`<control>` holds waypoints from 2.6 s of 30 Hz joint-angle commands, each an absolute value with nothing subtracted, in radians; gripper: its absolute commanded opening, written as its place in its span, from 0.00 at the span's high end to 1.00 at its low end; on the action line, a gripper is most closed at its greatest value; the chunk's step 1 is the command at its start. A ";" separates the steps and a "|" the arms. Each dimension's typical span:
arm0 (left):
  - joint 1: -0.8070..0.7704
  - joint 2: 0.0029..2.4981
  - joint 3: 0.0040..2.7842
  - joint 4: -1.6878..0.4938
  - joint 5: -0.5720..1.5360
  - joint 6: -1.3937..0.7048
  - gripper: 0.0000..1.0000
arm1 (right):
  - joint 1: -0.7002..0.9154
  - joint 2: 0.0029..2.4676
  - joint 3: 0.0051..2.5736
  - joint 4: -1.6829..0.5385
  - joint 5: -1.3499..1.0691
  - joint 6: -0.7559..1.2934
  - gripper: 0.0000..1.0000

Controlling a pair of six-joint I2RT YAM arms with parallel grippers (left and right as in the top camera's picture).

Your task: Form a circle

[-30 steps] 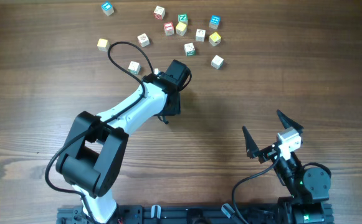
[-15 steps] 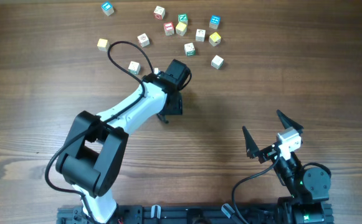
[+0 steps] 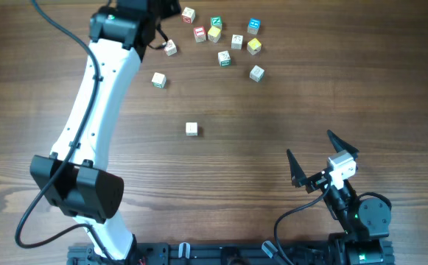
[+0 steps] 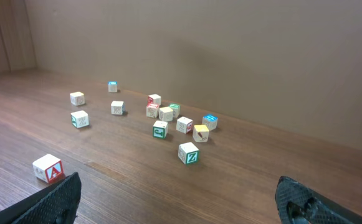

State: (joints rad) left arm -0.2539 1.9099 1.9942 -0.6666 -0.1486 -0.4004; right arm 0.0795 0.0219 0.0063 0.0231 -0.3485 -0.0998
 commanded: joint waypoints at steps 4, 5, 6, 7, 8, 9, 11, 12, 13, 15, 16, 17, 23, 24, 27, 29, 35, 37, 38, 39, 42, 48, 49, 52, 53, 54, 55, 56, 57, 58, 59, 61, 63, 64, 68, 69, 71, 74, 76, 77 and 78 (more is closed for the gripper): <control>-0.256 2.034 1.999 -0.548 -0.097 -0.374 0.96 | 0.082 0.017 0.005 0.028 -0.358 -0.105 0.00; -0.256 2.056 1.999 -0.536 -0.076 -0.374 0.96 | 0.082 0.017 0.005 0.028 -0.358 -0.105 0.00; -0.256 2.080 1.999 -0.524 -0.056 -0.374 0.96 | 0.082 0.017 0.005 0.028 -0.358 -0.105 0.00; -0.256 2.112 1.999 -0.504 -0.031 -0.374 0.96 | 0.082 0.017 0.005 0.028 -0.358 -0.104 0.00; -0.256 2.139 1.999 -0.485 -0.013 -0.374 0.96 | 0.082 0.017 0.005 0.028 -0.357 -0.105 0.00; -0.257 2.168 1.999 -0.466 0.001 -0.373 0.96 | 0.082 0.017 0.005 0.028 -0.357 -0.105 0.00; -0.258 2.234 1.999 -0.427 0.022 -0.374 0.96 | 0.082 0.017 0.005 0.028 -0.358 -0.105 0.00; -0.260 2.252 1.999 -0.415 0.025 -0.373 0.95 | 0.082 0.017 0.005 0.029 -0.358 -0.105 0.01; -0.261 2.279 1.999 -0.396 0.033 -0.374 0.91 | 0.082 0.017 0.005 0.028 -0.358 -0.105 0.00; -0.265 2.328 1.999 -0.369 0.034 -0.373 0.79 | 0.082 0.017 0.005 0.028 -0.358 -0.105 0.00; -0.266 2.346 1.999 -0.356 0.034 -0.374 0.57 | 0.082 0.017 0.005 0.028 -0.357 -0.105 0.00; -0.268 2.360 1.999 -0.350 0.034 -0.373 0.47 | 0.082 0.017 0.005 0.028 -0.357 -0.105 0.00; -0.287 2.440 1.999 -0.320 0.032 -0.373 0.39 | 0.082 0.017 0.005 0.028 -0.357 -0.105 0.00; -0.288 2.451 1.999 -0.314 0.031 -0.373 0.39 | 0.082 0.017 0.005 0.028 -0.358 -0.105 0.00; -0.288 2.468 1.999 -0.303 0.000 -0.373 0.37 | 0.082 0.017 0.005 0.028 -0.358 -0.105 0.00; -0.288 2.481 1.999 -0.302 -0.031 -0.373 0.37 | 0.082 0.017 0.005 0.028 -0.358 -0.105 0.00; -0.288 2.508 1.999 -0.275 -0.058 -0.373 0.38 | 0.082 0.017 0.005 0.028 -0.358 -0.105 0.00; -0.288 2.508 1.999 -0.260 -0.058 -0.373 0.43 | 0.082 0.017 0.005 0.028 -0.358 -0.105 0.00; -0.288 2.508 1.999 -0.258 -0.058 -0.373 0.48 | 0.082 0.017 0.005 0.028 -0.358 -0.105 0.00; -0.288 2.508 1.999 -0.259 -0.058 -0.373 0.51 | 0.082 0.017 0.005 0.028 -0.358 -0.105 0.00; -0.288 2.508 1.999 -0.258 -0.058 -0.373 0.63 | 0.082 0.017 0.005 0.028 -0.358 -0.105 0.00; -0.288 2.508 1.999 -0.258 -0.058 -0.373 0.95 | 0.082 0.017 0.005 0.028 -0.358 -0.105 0.00; -0.288 2.508 1.999 -0.257 -0.058 -0.373 0.93 | 0.082 0.017 0.005 0.028 -0.357 -0.105 0.00; -0.288 2.508 1.999 -0.257 -0.058 -0.369 0.66 | 0.082 0.017 0.005 0.028 -0.358 -0.105 0.00; -0.288 2.508 1.999 -0.257 -0.062 -0.366 0.57 | 0.082 0.017 0.005 0.028 -0.357 -0.105 0.00; -0.288 2.508 1.999 -0.258 -0.068 -0.366 0.54 | 0.082 0.017 0.005 0.028 -0.358 -0.105 0.00; -0.288 2.510 1.999 -0.258 -0.069 -0.366 0.53 | 0.082 0.017 0.005 0.028 -0.358 -0.105 0.00; -0.288 2.513 1.999 -0.258 -0.069 -0.366 0.53 | 0.082 0.017 0.005 0.028 -0.358 -0.105 0.00; -0.288 2.514 1.999 -0.258 -0.069 -0.366 0.52 | 0.082 0.017 0.005 0.028 -0.358 -0.105 0.00; -0.288 2.516 1.999 -0.258 -0.069 -0.366 0.52 | 0.082 0.017 0.005 0.028 -0.358 -0.105 0.00; -0.288 2.516 1.999 -0.259 -0.070 -0.366 0.53 | 0.082 0.017 0.005 0.028 -0.358 -0.105 0.00; -0.286 2.516 1.999 -0.262 -0.083 -0.366 0.54 | 0.082 0.017 0.005 0.028 -0.358 -0.105 0.00; -0.285 2.516 1.999 -0.262 -0.084 -0.366 0.55 | 0.082 0.017 0.005 0.029 -0.358 -0.105 0.00; -0.285 2.516 1.999 -0.263 -0.084 -0.366 0.55 | 0.082 0.017 0.005 0.028 -0.358 -0.104 0.00; -0.285 2.518 1.999 -0.261 -0.084 -0.366 0.55 | 0.082 0.017 0.005 0.028 -0.357 -0.105 0.00; -0.285 2.520 1.999 -0.262 -0.084 -0.366 0.55 | 0.082 0.017 0.005 0.029 -0.358 -0.105 0.00; -0.285 2.527 1.999 -0.263 -0.084 -0.366 0.55 | 0.082 0.017 0.005 0.029 -0.358 -0.105 0.00; -0.283 2.533 1.999 -0.279 -0.084 -0.366 0.60 | 0.082 0.017 0.005 0.028 -0.358 -0.105 0.00; -0.283 2.532 1.999 -0.284 -0.084 -0.366 0.63 | 0.082 0.017 0.005 0.029 -0.358 -0.105 0.00; -0.283 2.532 1.999 -0.286 -0.084 -0.366 0.64 | 0.082 0.017 0.005 0.028 -0.358 -0.105 0.00; -0.283 2.532 1.999 -0.289 -0.084 -0.366 0.66 | 0.082 0.017 0.005 0.028 -0.358 -0.105 0.00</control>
State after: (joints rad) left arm -0.2890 2.5023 1.9949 -0.2764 -0.0647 -0.3775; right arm 0.0795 0.0223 0.0063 0.0227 -0.3485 -0.0998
